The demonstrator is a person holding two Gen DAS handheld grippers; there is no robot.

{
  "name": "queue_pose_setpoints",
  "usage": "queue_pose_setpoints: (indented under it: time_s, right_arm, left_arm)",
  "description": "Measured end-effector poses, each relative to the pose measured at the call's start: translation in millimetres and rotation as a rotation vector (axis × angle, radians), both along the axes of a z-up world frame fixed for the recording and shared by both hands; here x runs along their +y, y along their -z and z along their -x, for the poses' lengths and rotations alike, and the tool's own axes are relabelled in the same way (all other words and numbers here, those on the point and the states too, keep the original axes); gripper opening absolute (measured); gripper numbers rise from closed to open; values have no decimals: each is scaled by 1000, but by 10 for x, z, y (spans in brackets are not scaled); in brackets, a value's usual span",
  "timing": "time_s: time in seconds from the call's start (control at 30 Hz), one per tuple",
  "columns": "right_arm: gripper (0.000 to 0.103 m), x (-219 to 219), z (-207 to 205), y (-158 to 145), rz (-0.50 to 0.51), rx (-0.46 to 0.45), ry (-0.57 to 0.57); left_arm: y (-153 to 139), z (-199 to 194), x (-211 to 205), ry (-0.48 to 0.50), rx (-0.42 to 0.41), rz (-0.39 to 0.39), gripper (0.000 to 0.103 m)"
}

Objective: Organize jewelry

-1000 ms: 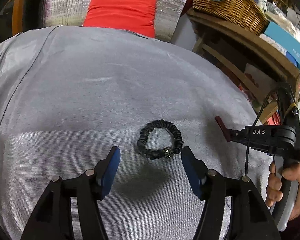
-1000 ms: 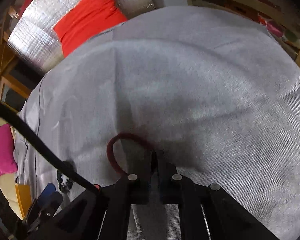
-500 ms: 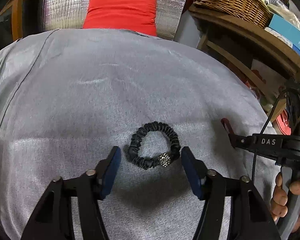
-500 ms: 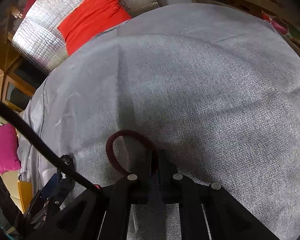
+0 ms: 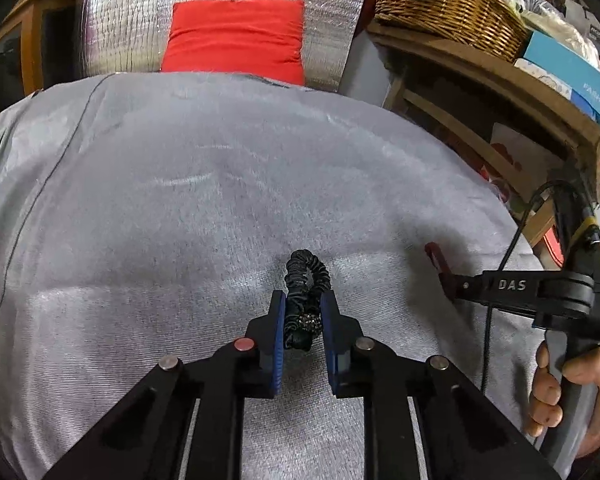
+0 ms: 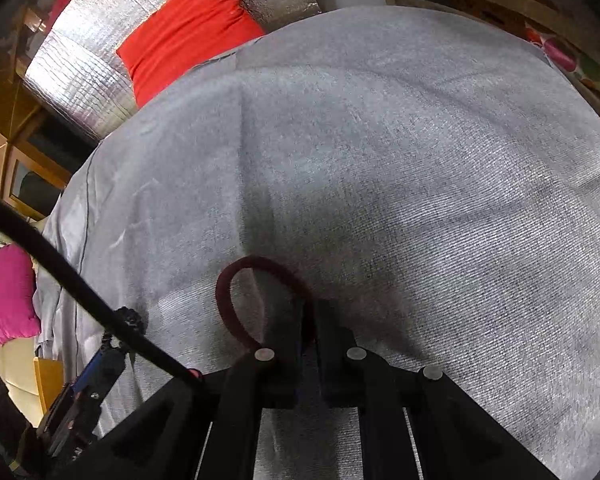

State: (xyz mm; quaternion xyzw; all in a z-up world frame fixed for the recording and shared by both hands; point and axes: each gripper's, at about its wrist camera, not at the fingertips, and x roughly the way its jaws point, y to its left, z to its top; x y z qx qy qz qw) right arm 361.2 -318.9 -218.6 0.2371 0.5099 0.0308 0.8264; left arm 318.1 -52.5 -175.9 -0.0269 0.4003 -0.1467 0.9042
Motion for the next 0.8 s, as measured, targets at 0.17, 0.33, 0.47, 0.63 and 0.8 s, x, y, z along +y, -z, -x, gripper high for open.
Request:
queue_pose_setpoints:
  time_s: [0.17, 0.33, 0.47, 0.63, 0.8]
  right_arm:
    - [9, 14, 19, -45, -31, -6, -11]
    - [9, -13, 87, -134, -69, -22, -6]
    - [9, 4, 166, -213, -98, -31, -19]
    - [9, 131, 211, -274, -107, -33, -55]
    - [21, 78, 193, -283, -121, -34, -31]
  left_arm:
    - [-91, 61, 122, -14, -16, -3, 18]
    - [-153, 143, 271, -32, -24, -6, 18]
    - [-173, 187, 355, -47, -28, -18, 18]
    - [-162, 228, 411, -55, -26, -44, 18]
    - [-112, 219, 445, -63, -5, -67, 18]
